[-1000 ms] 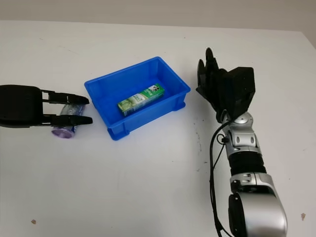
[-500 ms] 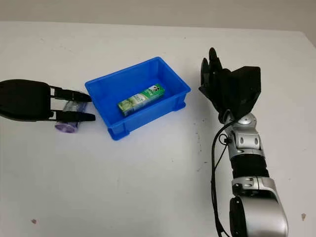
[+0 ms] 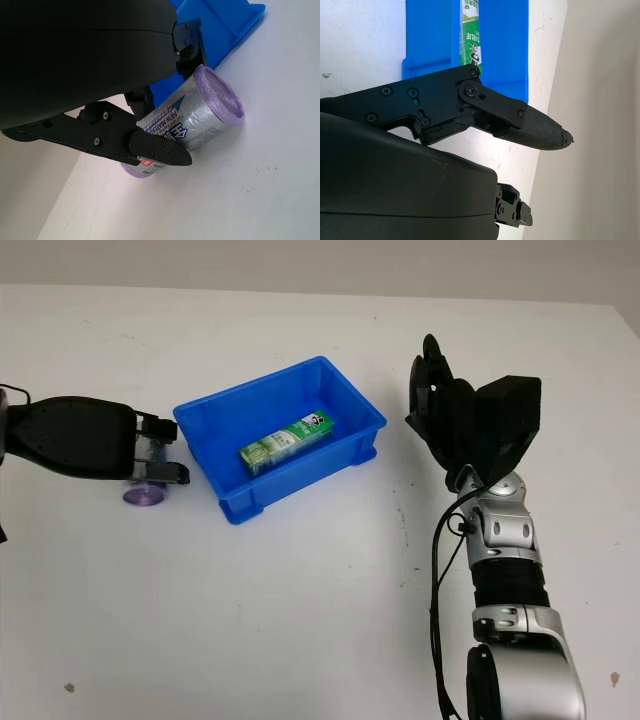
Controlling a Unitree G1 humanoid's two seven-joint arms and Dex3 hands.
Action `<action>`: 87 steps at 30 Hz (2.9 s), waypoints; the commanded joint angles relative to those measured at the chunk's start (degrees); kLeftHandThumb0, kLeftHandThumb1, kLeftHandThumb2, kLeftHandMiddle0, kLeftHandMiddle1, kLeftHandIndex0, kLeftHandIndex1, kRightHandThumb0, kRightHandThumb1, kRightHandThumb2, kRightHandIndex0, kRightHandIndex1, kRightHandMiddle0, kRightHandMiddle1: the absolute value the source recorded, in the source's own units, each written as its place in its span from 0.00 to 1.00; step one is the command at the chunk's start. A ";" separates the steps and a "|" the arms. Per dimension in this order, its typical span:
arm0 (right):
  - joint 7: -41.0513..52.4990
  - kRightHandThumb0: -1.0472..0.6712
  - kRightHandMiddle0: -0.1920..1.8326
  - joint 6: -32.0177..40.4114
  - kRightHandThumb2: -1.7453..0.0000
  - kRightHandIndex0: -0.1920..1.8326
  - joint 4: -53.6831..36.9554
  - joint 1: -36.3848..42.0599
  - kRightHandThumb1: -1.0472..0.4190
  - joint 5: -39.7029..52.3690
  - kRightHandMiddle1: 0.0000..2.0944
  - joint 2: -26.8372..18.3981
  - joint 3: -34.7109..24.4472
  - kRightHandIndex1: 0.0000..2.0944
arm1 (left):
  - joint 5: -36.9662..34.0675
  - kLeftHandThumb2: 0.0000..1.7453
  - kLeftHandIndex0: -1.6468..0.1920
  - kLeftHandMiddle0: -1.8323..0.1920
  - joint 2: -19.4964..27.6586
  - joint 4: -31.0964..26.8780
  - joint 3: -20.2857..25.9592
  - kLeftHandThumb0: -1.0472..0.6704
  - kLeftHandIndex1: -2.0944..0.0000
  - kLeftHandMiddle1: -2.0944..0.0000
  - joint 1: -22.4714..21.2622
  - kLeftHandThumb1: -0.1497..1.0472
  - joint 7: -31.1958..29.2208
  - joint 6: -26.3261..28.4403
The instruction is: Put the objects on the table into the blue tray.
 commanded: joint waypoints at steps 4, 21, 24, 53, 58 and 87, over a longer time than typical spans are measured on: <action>-0.82 0.20 0.00 -0.50 0.56 0.00 0.13 0.27 0.00 0.27 0.00 0.23 -0.71 0.00 | -3.68 0.12 0.91 0.73 0.16 -0.79 0.30 0.54 0.06 0.00 2.10 1.00 -1.44 -3.20; 1.07 0.22 0.00 -2.28 0.56 0.00 4.44 -1.54 0.00 1.23 0.00 0.04 -0.75 0.00 | -30.98 0.30 0.43 0.26 9.49 -20.42 21.63 0.31 0.00 0.00 11.59 1.00 -51.87 -19.05; 1.29 0.22 0.00 -3.03 0.56 0.00 5.45 -1.84 0.00 1.06 0.00 0.00 -0.73 0.00 | -44.48 0.24 0.40 0.21 12.38 -32.39 28.17 0.35 0.00 0.00 18.32 1.00 -71.46 -18.66; 3.71 0.22 0.00 -7.24 0.56 0.00 11.63 -3.72 0.00 0.61 0.00 0.19 -0.07 0.00 | -110.97 0.19 0.71 0.54 8.65 -61.99 51.47 0.31 0.00 0.00 -3.33 1.00 -170.67 70.41; 3.94 0.23 0.00 -7.39 0.56 0.00 11.59 -3.45 0.00 0.38 0.00 -0.16 -0.10 0.00 | -105.96 0.17 0.68 0.57 6.24 -59.59 55.83 0.28 0.00 0.00 -3.36 1.00 -165.79 66.98; 3.19 0.23 0.00 -6.19 0.57 0.00 9.02 -2.40 0.00 0.66 0.00 0.52 -0.16 0.00 | -86.81 0.12 0.99 0.96 -27.74 -16.66 58.30 0.28 0.64 0.44 -0.92 1.00 -121.45 46.63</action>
